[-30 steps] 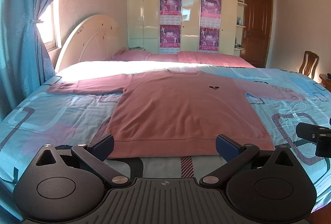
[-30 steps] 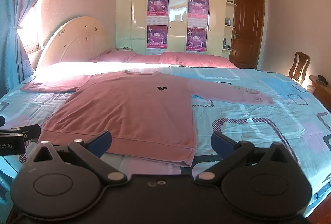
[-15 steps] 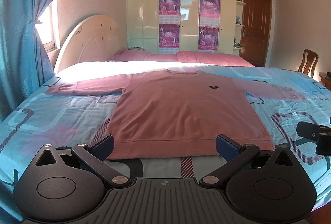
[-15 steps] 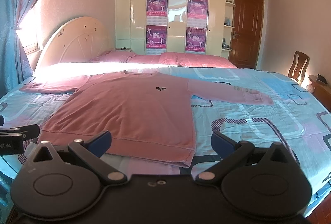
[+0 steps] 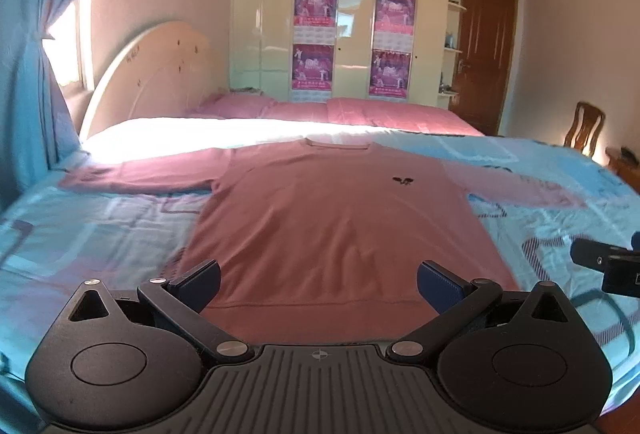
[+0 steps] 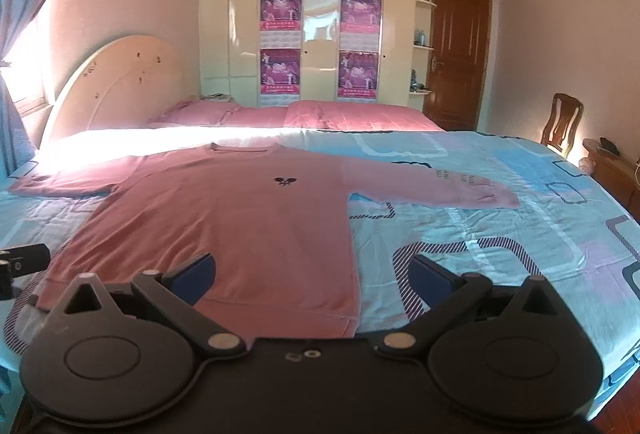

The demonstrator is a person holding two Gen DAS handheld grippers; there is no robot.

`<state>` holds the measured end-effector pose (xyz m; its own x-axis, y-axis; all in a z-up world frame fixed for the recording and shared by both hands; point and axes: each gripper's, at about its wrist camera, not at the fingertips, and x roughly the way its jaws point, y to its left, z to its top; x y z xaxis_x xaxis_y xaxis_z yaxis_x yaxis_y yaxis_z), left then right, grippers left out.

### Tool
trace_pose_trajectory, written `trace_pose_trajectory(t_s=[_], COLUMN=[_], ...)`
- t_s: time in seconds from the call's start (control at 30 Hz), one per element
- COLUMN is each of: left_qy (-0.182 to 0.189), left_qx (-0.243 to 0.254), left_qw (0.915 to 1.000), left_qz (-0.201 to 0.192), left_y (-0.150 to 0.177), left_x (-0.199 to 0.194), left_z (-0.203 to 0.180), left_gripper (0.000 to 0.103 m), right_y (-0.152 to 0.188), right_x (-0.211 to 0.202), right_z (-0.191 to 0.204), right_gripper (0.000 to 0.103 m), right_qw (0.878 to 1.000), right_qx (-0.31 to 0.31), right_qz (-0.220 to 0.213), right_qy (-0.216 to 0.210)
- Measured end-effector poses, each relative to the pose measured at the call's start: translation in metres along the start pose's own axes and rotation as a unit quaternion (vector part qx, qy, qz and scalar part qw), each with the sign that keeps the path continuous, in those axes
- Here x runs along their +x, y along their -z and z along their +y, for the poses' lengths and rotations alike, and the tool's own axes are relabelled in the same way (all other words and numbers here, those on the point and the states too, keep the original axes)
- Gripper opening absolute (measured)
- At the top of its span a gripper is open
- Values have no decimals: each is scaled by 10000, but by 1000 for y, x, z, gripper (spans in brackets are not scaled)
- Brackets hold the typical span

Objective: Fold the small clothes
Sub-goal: 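Move both tools toward the sweatshirt, right tool toward a sleeve cuff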

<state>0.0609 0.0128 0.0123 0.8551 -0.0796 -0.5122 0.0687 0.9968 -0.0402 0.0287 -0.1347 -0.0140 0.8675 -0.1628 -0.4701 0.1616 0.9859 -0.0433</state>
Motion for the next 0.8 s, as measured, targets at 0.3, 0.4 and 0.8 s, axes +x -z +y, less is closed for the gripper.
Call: trace_pose_trajectory(t_s=[0.3,0.4,0.8], left_qy=[342,468,113], left_qx=[-100,-130,116], left_qw=[9992,9985,9999], left_qz=[160,261,-28], left_y=[-29,-41,-78], left_x=[68,93,177], left_z=[7,10,25], left_gripper=[103,103,103], right_y=[-28,-39,-72], right_x=[55,76,147], right_z=[-12,-13,-15], right_gripper=[102,102,102], right_qw=[9994,9989,9946], right_qx=[155,212,311], right_qz=[6,31,-10], right_qy=[311,413,990])
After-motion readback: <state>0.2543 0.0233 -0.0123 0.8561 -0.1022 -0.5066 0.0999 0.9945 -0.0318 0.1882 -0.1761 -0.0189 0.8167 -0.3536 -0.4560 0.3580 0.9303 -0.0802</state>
